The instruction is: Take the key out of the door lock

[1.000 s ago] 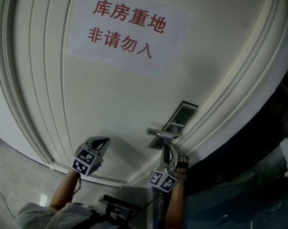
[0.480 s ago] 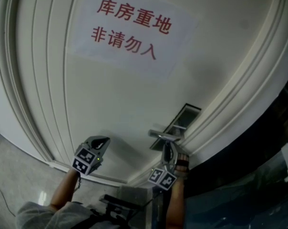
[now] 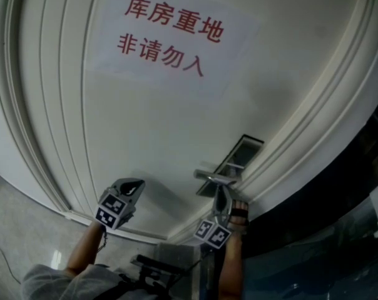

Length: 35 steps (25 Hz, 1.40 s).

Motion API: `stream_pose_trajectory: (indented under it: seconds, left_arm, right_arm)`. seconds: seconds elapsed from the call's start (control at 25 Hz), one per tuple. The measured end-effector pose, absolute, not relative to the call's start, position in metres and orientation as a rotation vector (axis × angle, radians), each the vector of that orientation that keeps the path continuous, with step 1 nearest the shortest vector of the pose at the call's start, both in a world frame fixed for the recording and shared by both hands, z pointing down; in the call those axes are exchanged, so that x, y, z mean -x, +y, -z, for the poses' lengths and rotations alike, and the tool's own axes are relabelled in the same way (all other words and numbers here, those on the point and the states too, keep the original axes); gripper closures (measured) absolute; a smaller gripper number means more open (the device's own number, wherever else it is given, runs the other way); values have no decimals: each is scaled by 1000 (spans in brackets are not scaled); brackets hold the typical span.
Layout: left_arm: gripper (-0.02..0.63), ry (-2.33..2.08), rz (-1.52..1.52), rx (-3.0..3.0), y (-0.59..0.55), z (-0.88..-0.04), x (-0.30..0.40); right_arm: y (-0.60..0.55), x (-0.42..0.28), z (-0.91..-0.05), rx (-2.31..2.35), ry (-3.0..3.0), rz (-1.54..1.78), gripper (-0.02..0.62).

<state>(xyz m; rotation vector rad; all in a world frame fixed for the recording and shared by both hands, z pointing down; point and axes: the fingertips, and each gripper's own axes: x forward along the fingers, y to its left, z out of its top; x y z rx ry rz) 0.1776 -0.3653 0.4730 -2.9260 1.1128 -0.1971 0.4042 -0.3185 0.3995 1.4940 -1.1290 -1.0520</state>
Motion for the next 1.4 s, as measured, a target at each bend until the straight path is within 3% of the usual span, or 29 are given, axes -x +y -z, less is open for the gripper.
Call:
stream_pose_trajectory:
  seconds: [1.4]
  left_arm:
    - [601, 1152, 170, 2919, -349, -472, -162]
  right_arm:
    - [-314, -403, -404, -1320, -985, 1061, 575]
